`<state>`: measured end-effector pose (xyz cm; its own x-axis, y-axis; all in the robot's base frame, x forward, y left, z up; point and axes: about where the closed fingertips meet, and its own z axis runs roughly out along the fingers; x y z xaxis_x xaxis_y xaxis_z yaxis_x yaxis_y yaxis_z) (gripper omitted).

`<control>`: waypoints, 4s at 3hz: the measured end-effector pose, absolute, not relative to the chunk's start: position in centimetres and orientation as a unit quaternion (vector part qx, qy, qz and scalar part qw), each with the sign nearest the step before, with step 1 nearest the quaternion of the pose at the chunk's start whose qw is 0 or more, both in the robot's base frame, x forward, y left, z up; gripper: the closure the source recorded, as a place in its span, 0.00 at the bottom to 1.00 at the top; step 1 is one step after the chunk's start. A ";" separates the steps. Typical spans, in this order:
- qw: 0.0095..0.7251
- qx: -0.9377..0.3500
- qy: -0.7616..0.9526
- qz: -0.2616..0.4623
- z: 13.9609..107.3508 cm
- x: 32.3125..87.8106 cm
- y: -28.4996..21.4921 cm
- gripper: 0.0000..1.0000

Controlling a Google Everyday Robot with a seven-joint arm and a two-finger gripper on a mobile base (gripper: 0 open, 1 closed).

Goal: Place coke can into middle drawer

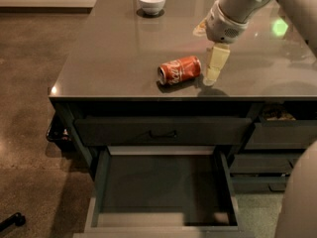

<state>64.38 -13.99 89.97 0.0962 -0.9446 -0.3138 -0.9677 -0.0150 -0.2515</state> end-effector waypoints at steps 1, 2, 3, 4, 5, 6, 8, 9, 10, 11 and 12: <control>0.204 -0.716 0.666 0.039 88.6 65.7 -13.7 0.00; 0.203 -0.720 0.662 0.054 87.1 66.6 -13.2 0.00; 0.202 -0.724 0.656 0.067 85.8 67.5 -12.5 0.00; 0.195 -0.726 0.653 0.087 84.5 67.9 -12.1 0.19; 0.194 -0.726 0.653 0.088 84.4 68.0 -12.1 0.41; 0.194 -0.726 0.653 0.088 84.4 68.0 -12.1 0.65; 0.195 -0.723 0.658 0.086 84.3 67.3 -11.8 1.00; 0.196 -0.714 0.666 0.090 84.4 65.2 -11.0 1.00; 0.205 -0.699 0.677 0.104 83.7 62.1 -9.8 1.00; 0.207 -0.696 0.679 0.108 83.6 61.3 -9.6 1.00; 0.207 -0.693 0.682 0.108 83.4 60.9 -9.5 1.00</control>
Offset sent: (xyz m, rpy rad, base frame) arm 0.0301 0.0103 -0.0417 0.0517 0.0568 0.0532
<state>60.85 -9.52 83.44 0.0473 -0.9003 -0.4327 -0.9900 0.0153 -0.1401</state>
